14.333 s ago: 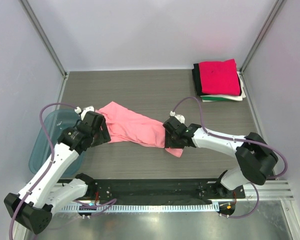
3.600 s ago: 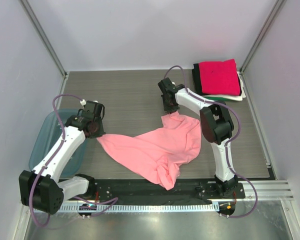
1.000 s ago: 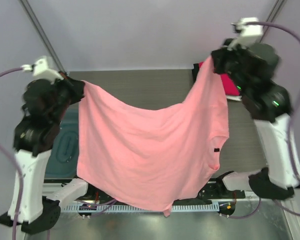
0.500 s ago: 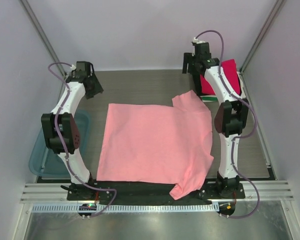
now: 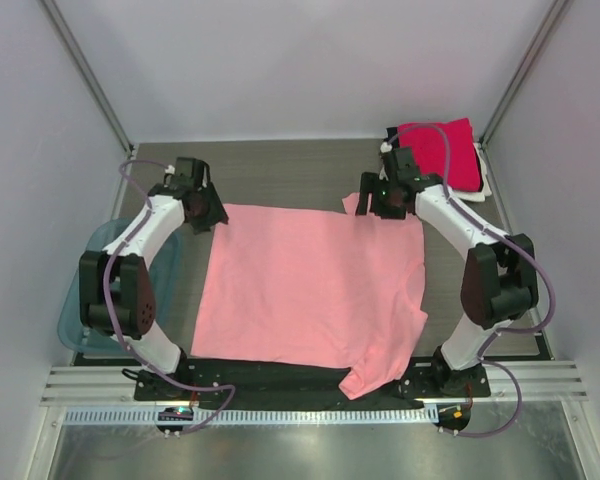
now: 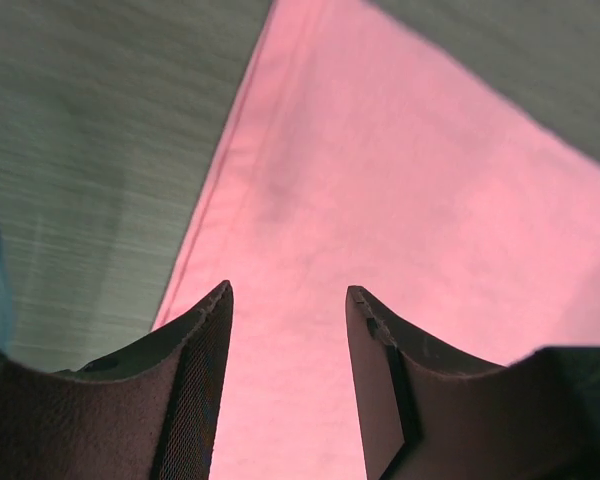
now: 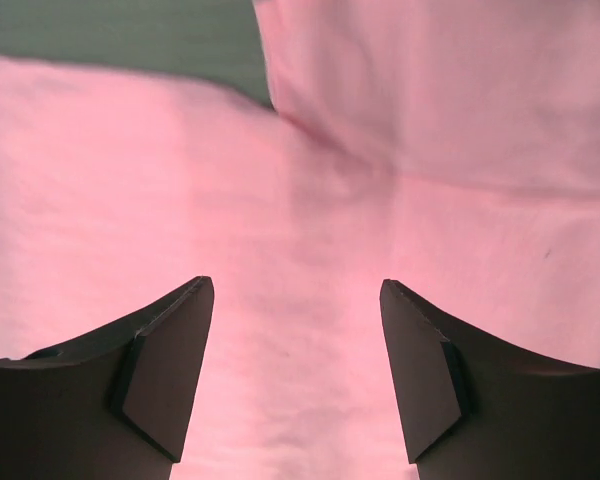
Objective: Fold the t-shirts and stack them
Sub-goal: Flatten the tshirt out
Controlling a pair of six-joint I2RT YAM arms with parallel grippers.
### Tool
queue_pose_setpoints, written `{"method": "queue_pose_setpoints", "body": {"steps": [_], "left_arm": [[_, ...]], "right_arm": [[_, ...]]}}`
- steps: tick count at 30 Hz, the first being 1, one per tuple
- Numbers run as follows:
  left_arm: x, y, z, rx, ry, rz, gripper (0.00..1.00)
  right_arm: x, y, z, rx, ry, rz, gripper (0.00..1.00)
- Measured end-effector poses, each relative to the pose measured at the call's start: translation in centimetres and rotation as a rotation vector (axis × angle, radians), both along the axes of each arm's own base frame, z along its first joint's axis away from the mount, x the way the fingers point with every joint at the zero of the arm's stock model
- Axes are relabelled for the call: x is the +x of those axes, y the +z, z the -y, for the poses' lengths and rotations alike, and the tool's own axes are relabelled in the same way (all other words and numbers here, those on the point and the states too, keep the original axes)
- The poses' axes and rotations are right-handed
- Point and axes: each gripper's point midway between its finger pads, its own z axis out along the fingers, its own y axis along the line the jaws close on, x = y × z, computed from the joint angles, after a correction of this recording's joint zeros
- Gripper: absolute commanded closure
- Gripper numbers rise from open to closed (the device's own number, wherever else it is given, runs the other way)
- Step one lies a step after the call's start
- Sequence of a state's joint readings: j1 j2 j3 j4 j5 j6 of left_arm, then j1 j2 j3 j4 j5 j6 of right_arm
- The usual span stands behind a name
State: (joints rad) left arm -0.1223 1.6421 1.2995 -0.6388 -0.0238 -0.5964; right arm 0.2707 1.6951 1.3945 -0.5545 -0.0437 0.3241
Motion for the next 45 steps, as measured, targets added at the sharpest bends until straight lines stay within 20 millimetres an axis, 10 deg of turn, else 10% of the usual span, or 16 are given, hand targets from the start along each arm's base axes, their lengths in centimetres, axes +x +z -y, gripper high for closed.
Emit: {"method": "queue_pose_setpoints", "body": {"steps": [6, 13, 32, 39, 45], "left_arm": [[-2.2, -4.1, 1.7, -0.033, -0.010, -0.110, 0.50], [-0.8, -8.2, 1.6, -0.004, 0.015, -0.184, 0.53], [10.5, -9.7, -6.8, 0.118, 0.232, -0.167, 0.52], [10.2, -7.0, -6.9, 0.112, 0.209, -0.150, 0.44], [8.1, 3.4, -4.6, 0.090, 0.146, 0.026, 0.45]], "right_arm": [[-4.4, -8.2, 0.5, -0.052, -0.022, -0.254, 0.27], [-3.7, -12.4, 1.0, -0.109, -0.044, -0.367, 0.27], [14.9, -10.9, -5.9, 0.014, 0.036, -0.141, 0.25], [14.5, -10.4, -6.9, 0.063, 0.071, -0.154, 0.23], [12.0, -7.6, -6.8, 0.059, 0.061, -0.166, 0.23]]}}
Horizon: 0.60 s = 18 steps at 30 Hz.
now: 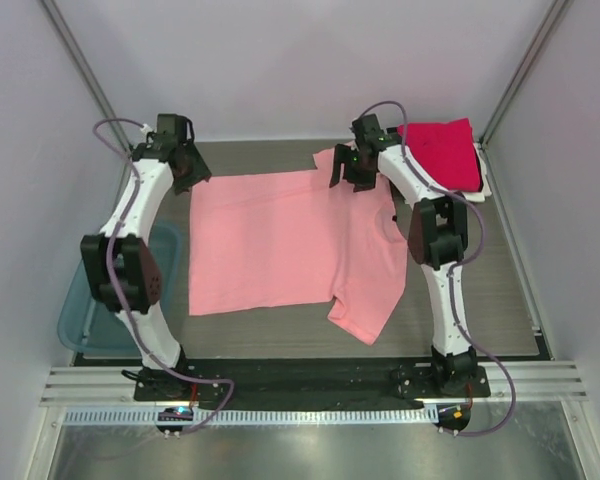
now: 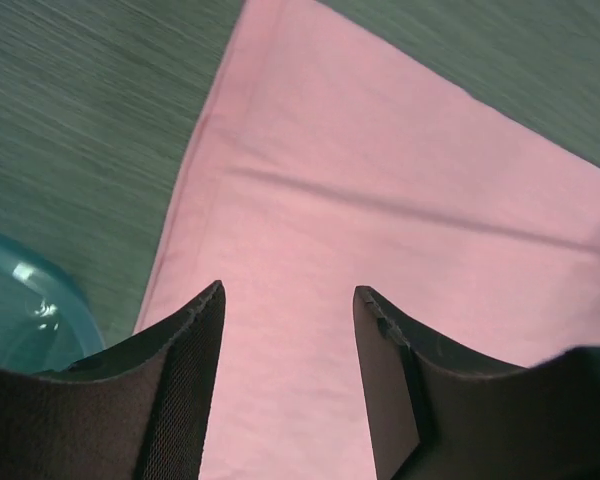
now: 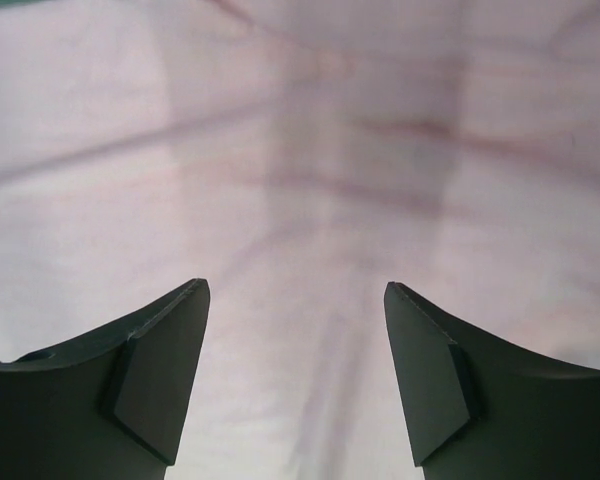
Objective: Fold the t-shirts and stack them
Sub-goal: Flatten the tshirt out
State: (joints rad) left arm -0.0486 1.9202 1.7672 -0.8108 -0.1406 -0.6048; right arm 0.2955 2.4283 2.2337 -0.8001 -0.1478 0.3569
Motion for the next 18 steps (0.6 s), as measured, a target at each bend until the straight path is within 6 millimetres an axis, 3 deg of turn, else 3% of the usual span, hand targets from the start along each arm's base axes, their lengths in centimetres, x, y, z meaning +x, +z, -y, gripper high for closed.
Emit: {"method": "queue_pose_setpoints", "body": {"steps": [3, 5, 7, 10, 14, 18], "left_arm": [[-3.9, 4.3, 2.0, -0.010, -0.044, 0.080, 0.49], [-7.4, 5.0, 3.7, -0.025, -0.079, 0.095, 0.48], [-11.1, 4.0, 5.3, -0.037, -0.110, 0.069, 0.48], [-16.9, 0.0, 6.8, -0.041, -0.138, -0.045, 0.49], [-23.3, -5.8, 6.0, -0.057, -0.082, -0.188, 0.46], [-27.6, -9.4, 4.6, -0.064, -0.001, -0.255, 0.42]], "right_arm": [[-3.5, 3.6, 0.7, -0.023, -0.021, 0.019, 0.23], [-7.2, 6.3, 1.6, -0.041, -0.048, 0.035, 0.23], [-10.8, 8.6, 2.5, -0.038, -0.086, 0.071, 0.23], [-17.1, 10.0, 4.5, -0.025, -0.152, 0.103, 0.25], [-24.6, 7.2, 7.8, -0.018, -0.245, 0.057, 0.27], [-31.2, 2.6, 10.2, -0.010, -0.328, -0.032, 0.27]]}}
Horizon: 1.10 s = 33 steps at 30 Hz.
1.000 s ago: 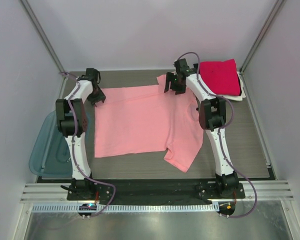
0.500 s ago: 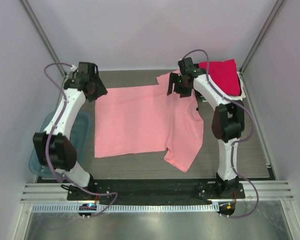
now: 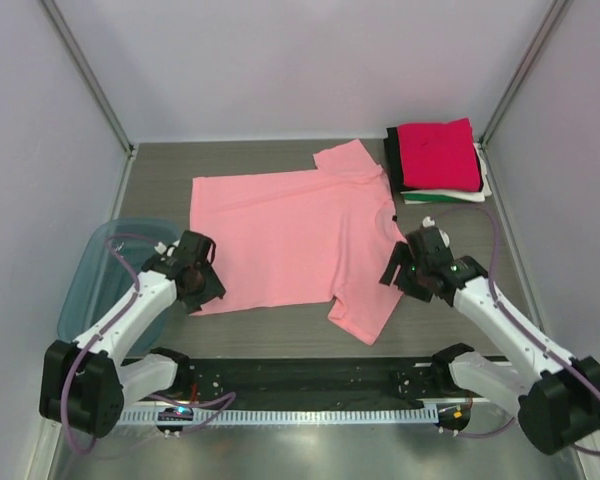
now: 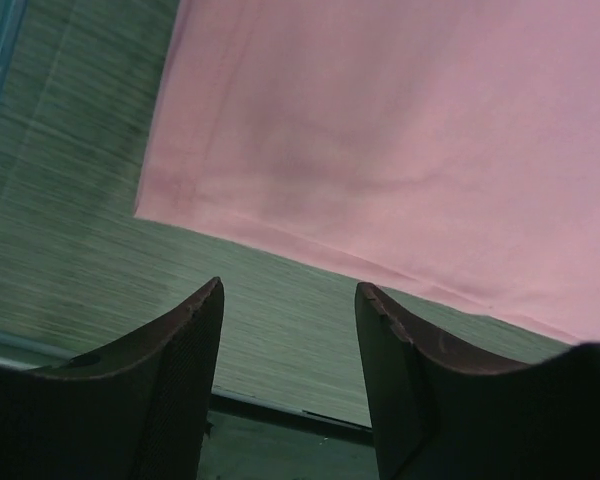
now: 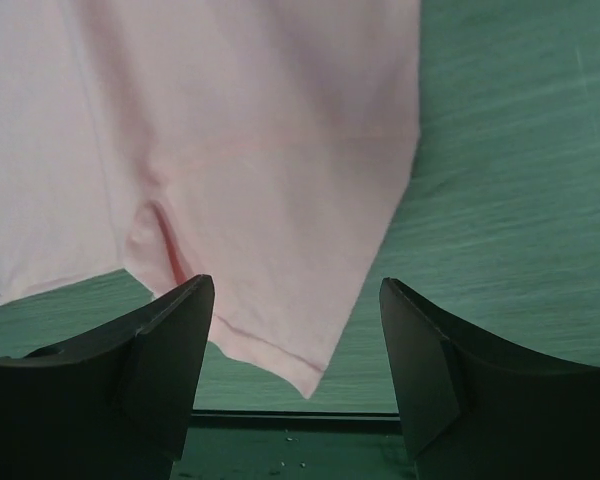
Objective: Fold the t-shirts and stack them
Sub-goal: Flatten the tshirt out
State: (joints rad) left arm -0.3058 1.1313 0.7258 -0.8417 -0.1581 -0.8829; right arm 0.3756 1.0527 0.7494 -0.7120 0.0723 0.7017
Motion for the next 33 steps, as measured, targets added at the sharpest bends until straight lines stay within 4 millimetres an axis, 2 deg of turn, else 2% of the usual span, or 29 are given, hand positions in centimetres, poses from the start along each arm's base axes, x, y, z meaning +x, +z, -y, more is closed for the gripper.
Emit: {"method": "queue_pose_setpoints", "body": {"steps": [3, 8, 13, 16, 22, 29, 33], "left_arm": [[-0.9, -1.0, -1.0, -0.001, 0.055, -0.007, 0.41], [0.0, -1.5, -4.2, 0.025, 0.208, -0.023, 0.43], [0.8, -1.4, -7.1, 0.096, 0.309, -0.043, 0.44], [0.7, -1.1, -8.0, 0.119, 0.350, -0.027, 0.47], [-0.6, -1.1, -7.8, 0.081, 0.414, 0.045, 0.52], [-2.5, -3.3, -6.4, 0.046, 0.411, 0.006, 0.53], [-2.9, -4.3, -5.8, 0.046, 0.397, -0.023, 0.53]], "right_arm": [[-2.8, -1.7, 0.8, 0.029, -0.041, -0.013, 0.27], [-5.7, -4.4, 1.3, 0.058, -0.074, -0.075, 0.27], [-5.9, -4.6, 1.0, 0.079, -0.088, -0.085, 0.26], [-5.8, -4.5, 1.0, 0.086, -0.096, -0.082, 0.26], [-6.0, -5.2, 0.9, 0.096, -0.110, -0.095, 0.26], [-6.4, -5.9, 0.4, 0.115, -0.102, -0.123, 0.26], [-6.3, -6.0, 0.1, 0.123, -0.093, -0.126, 0.27]]}}
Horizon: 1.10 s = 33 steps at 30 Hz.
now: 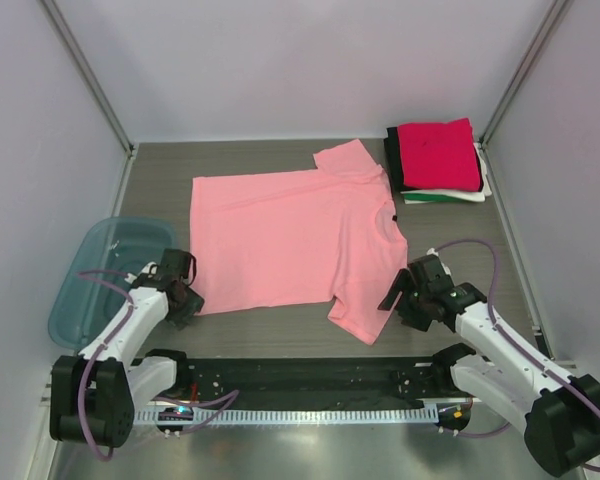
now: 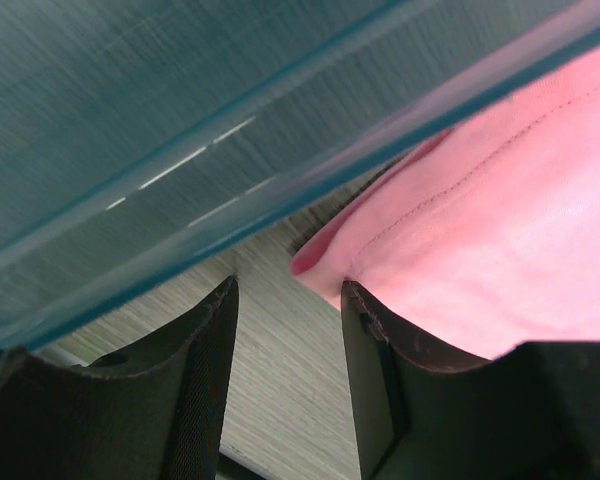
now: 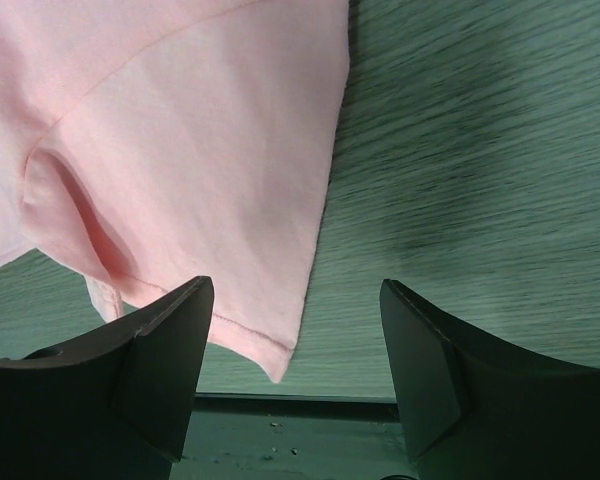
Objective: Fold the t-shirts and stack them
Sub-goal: Flatten the tshirt out
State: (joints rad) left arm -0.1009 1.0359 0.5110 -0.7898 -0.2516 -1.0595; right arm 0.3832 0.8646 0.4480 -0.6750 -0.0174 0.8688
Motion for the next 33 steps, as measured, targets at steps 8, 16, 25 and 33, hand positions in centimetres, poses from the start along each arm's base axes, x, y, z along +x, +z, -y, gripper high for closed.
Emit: {"method": "queue_pose_setpoints", "body": {"steps": [8, 16, 25, 33], "left_arm": [[0.6, -0.5, -0.1, 0.013, 0.004, 0.003, 0.53], [1.8, -0.3, -0.5, 0.028, 0.011, 0.086, 0.55], [2.9, -0.3, -0.5, 0.032, -0.001, 0.138, 0.88], [3.3, -0.4, -0.3, 0.025, -0.014, 0.157, 1.00]], "right_arm": [[0.2, 0.1, -0.3, 0.010, 0.008, 0.011, 0.27], [-0.2, -0.2, -0.6, 0.007, 0.025, -0.004, 0.27], [-1.5, -0.9, -2.4, 0.007, 0.089, -0.027, 0.27], [-2.4, -1.1, -4.4, 0.021, 0.135, -0.019, 0.27]]}}
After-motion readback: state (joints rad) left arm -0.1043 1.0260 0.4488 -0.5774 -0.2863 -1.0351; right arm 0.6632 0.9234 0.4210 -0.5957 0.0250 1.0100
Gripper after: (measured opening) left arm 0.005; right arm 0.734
